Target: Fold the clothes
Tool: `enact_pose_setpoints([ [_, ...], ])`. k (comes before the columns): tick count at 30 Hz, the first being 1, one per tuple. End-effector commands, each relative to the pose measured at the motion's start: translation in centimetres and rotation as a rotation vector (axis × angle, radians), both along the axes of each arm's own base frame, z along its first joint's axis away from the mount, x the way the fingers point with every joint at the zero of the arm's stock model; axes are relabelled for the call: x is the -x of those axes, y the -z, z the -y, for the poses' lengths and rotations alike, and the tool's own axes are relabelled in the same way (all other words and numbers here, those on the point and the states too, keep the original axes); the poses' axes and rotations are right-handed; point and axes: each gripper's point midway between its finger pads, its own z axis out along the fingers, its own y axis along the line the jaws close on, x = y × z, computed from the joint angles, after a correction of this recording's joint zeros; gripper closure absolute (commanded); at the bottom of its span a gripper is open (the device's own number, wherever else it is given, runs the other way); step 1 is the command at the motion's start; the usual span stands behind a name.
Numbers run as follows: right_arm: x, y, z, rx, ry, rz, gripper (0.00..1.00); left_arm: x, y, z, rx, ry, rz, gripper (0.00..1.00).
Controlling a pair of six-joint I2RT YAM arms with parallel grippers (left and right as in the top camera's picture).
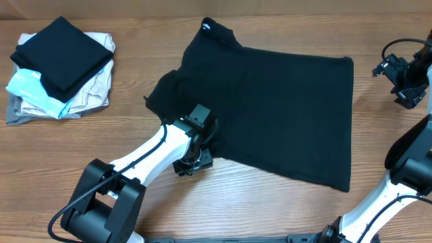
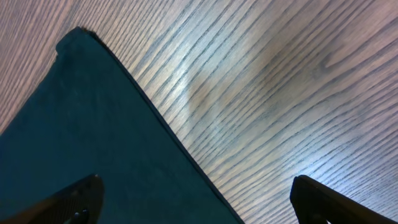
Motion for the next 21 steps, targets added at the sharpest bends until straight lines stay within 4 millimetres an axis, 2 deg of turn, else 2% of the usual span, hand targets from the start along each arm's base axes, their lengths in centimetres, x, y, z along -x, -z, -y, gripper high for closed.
enact_pose_setpoints([
  [1, -0.2, -1.3, -0.1, 0.01, 0.003, 0.032, 0.0, 0.0, -0.2, 0.0, -0.001, -0.024, 0.01, 0.53],
  [4, -0.2, -1.3, -0.1, 0.01, 0.003, 0.032, 0.0, -0.4, -0.3, -0.6, -0.032, -0.024, 0.04, 0.54],
  [8, -0.2, -1.3, -0.1, 0.01, 0.003, 0.032, 0.0, -1.1, -0.6, -0.9, -0.051, -0.011, 0.08, 0.45],
  [11, -0.2, -1.3, -0.1, 0.01, 0.003, 0.032, 0.0, -1.6, -0.6, -1.1, -0.061, 0.006, 0.104, 0.43],
  [15, -0.2, -1.3, -0.1, 0.01, 0.003, 0.032, 0.0, -2.2, -0.7, -0.8, -0.052, 0.038, 0.134, 0.43],
  [21, -0.2, -1.3, -0.1, 0.01, 0.003, 0.032, 0.0, -2.4, -0.7, -0.8, -0.055, 0.037, 0.144, 0.48],
])
